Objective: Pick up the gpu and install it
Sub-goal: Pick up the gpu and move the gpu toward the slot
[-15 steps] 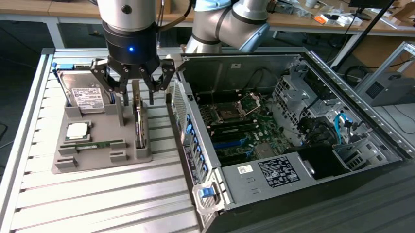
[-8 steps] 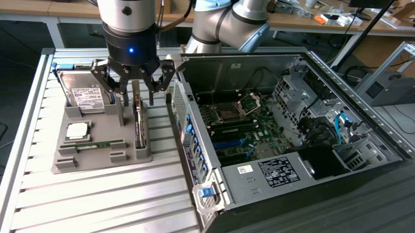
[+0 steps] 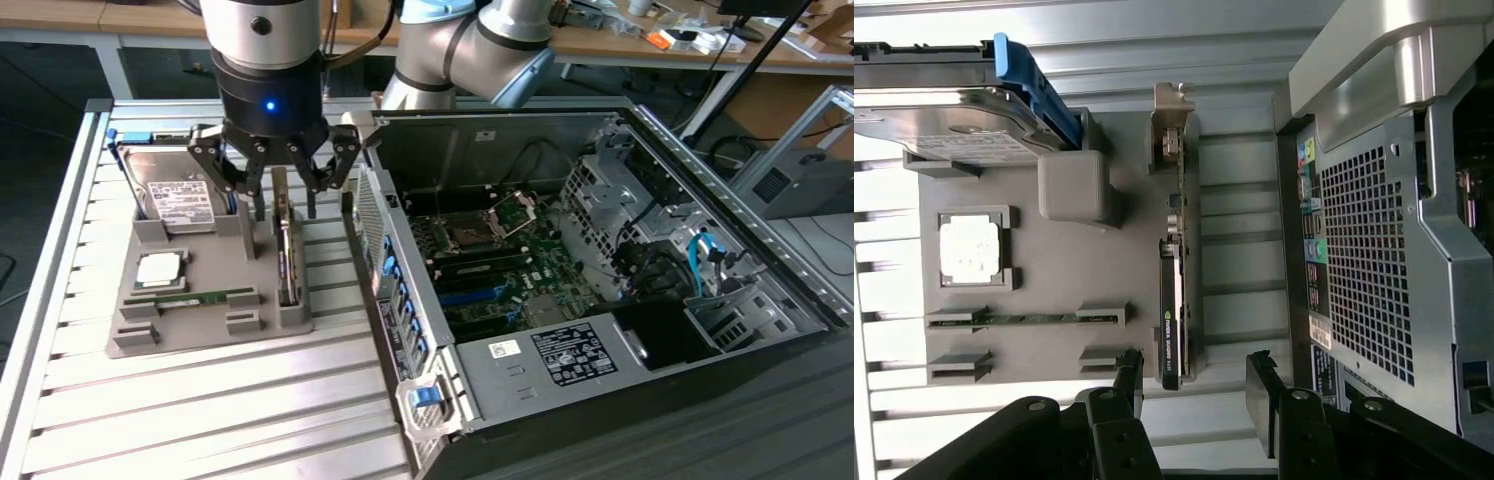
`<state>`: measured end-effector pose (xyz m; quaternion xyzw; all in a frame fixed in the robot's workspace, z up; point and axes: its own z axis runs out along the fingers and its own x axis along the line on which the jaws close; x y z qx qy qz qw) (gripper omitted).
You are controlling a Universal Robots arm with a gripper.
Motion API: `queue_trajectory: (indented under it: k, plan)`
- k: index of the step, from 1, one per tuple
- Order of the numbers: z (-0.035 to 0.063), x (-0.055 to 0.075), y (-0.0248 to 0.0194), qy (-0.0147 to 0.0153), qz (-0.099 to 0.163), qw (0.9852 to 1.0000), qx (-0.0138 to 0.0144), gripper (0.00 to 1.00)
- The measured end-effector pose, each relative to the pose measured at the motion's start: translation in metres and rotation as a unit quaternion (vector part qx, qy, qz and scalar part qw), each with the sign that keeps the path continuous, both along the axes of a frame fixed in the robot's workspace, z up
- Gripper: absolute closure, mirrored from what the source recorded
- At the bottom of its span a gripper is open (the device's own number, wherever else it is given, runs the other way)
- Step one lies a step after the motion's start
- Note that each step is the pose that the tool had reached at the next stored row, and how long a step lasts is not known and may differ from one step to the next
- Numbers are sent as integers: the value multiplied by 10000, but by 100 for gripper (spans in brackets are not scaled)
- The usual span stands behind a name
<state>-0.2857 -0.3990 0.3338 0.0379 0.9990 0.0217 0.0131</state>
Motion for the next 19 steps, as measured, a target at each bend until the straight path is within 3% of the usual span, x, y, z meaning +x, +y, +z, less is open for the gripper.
queue_trajectory:
  k: [19]
  plan:
    - [-40, 0, 0, 0, 0, 10000, 0, 46]
